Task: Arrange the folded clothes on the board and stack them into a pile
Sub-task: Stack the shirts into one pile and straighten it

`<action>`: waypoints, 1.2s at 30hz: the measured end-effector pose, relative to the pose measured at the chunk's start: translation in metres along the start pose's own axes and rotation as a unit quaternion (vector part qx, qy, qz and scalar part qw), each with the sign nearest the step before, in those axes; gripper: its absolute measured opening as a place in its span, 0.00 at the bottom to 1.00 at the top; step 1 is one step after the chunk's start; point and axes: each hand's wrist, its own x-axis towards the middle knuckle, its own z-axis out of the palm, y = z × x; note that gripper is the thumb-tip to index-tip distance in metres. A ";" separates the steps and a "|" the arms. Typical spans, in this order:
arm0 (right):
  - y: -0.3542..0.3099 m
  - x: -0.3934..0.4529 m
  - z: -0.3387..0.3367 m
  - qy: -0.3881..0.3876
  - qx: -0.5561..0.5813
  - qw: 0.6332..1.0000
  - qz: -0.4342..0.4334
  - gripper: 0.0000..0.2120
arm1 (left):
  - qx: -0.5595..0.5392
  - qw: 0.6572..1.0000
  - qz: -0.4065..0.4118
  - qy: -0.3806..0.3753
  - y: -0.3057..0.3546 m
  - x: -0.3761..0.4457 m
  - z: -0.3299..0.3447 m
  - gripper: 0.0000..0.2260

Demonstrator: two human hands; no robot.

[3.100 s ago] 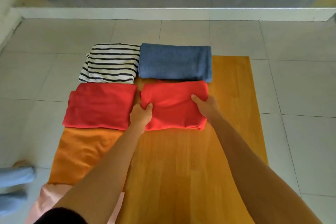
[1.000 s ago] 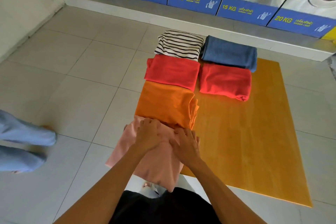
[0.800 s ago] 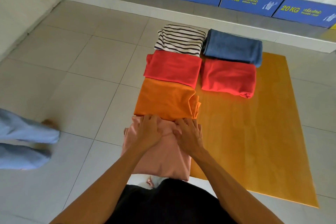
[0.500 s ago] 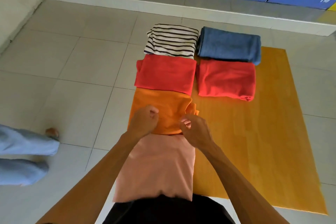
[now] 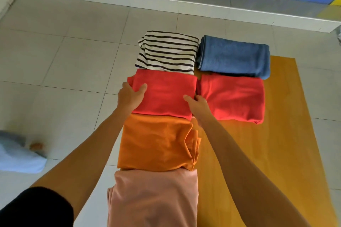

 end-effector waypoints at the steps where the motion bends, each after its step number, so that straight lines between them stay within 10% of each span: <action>1: -0.001 0.005 0.002 -0.003 0.023 1.000 0.009 0.23 | -0.011 1.000 -0.002 -0.017 0.001 0.004 0.004 0.34; 5: -0.008 0.019 0.001 -0.014 0.066 0.996 0.065 0.40 | -0.013 1.000 0.002 0.020 -0.002 0.011 0.016 0.36; 11: -0.014 0.022 0.006 -0.053 0.033 0.997 0.041 0.40 | 0.032 0.996 0.043 0.065 -0.002 -0.001 0.035 0.31; 22: -0.086 0.001 -0.024 -0.132 0.063 0.987 -0.062 0.13 | -0.162 0.985 0.038 0.034 0.038 0.024 -0.038 0.21; 36: -0.165 0.134 -0.008 0.058 -0.077 0.991 -0.096 0.15 | -0.038 0.991 0.120 0.053 0.143 0.158 0.011 0.19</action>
